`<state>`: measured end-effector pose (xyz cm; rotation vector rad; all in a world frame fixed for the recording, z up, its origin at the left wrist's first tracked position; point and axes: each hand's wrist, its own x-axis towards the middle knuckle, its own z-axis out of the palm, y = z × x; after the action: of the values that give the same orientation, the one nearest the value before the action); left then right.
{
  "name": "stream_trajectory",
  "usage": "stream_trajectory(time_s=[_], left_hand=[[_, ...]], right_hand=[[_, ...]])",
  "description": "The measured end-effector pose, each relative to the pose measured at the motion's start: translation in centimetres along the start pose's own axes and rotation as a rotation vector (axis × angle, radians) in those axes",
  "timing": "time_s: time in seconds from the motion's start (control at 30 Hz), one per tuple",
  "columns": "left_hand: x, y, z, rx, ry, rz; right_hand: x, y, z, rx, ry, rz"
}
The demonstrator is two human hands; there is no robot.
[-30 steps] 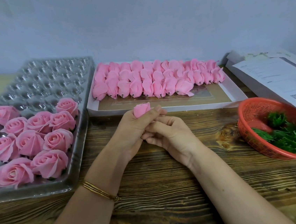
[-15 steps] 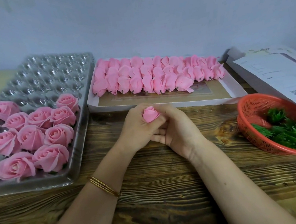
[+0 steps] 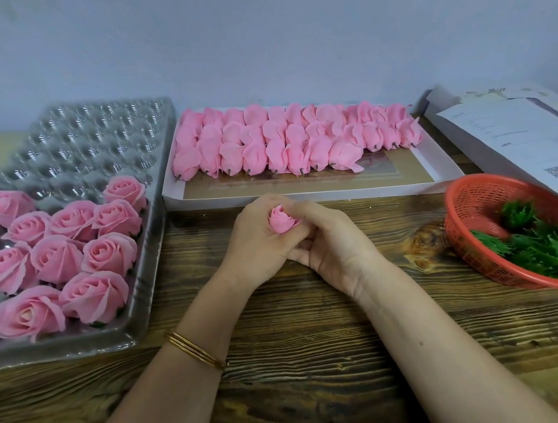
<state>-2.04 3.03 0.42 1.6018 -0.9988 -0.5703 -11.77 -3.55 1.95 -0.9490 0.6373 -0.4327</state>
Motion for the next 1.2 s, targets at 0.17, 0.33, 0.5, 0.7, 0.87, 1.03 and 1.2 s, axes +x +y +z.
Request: stream_trajectory(time_s=[0.17,0.33,0.5,0.7,0.87,1.03,1.2], left_hand=[[0.12,-0.25,-0.01,0.019,0.011,0.001],[0.16,-0.29,0.07,0.007,0.011,-0.005],[0.06,-0.08,-0.02,0.013,0.004,0.009],[-0.09,0.21,-0.01,0.040,0.009,0.029],[-0.16,0.21,-0.11,0.099,-0.015,0.042],[-0.26,0.32,-0.05,0.116,-0.019,0.047],[-0.10,0.32,-0.14,0.011,0.063,0.003]], right_hand=[[0.07,0.09,-0.06,-0.005,-0.007,-0.008],[0.00,0.08,-0.06,0.007,-0.022,-0.023],[0.08,0.18,-0.04,-0.021,-0.019,-0.044],[0.21,0.19,-0.18,-0.041,-0.031,-0.036],[0.20,0.19,-0.14,-0.049,-0.014,-0.028],[0.10,0.17,-0.10,-0.074,-0.024,-0.024],[0.09,0.38,0.00,-0.100,-0.039,-0.051]])
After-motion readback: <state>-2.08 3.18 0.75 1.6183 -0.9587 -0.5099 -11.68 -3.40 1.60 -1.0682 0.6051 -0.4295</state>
